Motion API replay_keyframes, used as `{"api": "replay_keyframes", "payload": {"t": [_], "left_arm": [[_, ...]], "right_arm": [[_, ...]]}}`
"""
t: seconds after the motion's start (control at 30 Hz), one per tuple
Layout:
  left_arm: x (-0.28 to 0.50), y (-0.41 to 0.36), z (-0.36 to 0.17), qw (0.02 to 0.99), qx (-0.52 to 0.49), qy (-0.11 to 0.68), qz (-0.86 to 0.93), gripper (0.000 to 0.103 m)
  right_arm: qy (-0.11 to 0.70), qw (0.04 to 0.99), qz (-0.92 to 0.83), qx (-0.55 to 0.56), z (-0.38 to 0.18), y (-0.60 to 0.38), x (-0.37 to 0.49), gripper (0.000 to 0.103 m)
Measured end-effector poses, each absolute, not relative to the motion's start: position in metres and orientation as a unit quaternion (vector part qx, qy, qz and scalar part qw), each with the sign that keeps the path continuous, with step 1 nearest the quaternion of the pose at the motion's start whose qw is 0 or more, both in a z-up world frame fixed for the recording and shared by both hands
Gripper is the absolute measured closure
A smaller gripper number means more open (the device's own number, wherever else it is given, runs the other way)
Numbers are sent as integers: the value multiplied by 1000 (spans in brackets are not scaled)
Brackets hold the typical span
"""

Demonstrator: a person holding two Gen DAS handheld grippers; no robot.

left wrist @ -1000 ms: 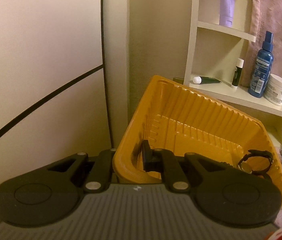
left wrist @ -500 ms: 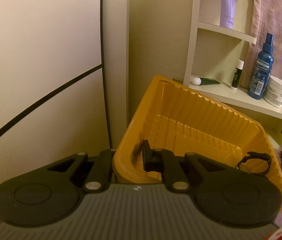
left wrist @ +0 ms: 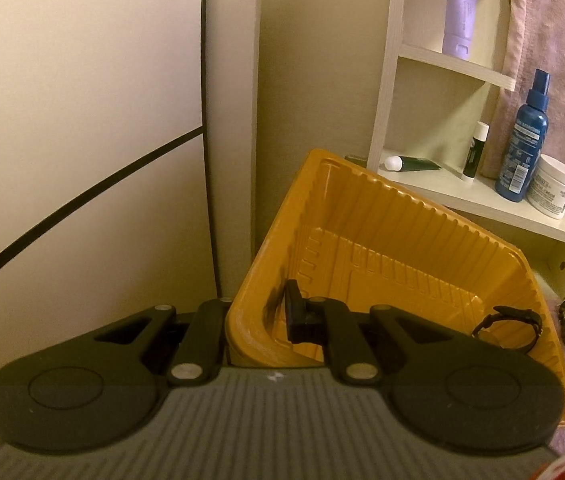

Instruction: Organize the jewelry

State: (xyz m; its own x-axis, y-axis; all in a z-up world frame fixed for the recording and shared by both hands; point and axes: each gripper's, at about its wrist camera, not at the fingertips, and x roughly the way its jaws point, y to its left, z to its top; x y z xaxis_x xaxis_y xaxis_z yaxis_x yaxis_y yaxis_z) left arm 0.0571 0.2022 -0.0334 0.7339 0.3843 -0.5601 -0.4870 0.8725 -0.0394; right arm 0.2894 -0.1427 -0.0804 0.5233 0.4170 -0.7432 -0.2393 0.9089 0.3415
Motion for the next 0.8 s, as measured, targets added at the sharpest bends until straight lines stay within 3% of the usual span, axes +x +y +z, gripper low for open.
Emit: {"api": "replay_keyframes", "payload": {"t": [0.07, 0.13, 0.8], "left_arm": [[57, 202, -34, 926, -95, 277, 237, 93], [57, 202, -35, 927, -94, 275, 236, 93], [59, 201, -39, 932, -75, 272, 229, 93]], "right_arm": [[444, 870, 190, 95, -81, -140, 289, 81], [441, 871, 192, 96, -79, -139, 289, 83], [413, 869, 218, 164, -39, -163, 220, 83]]}}
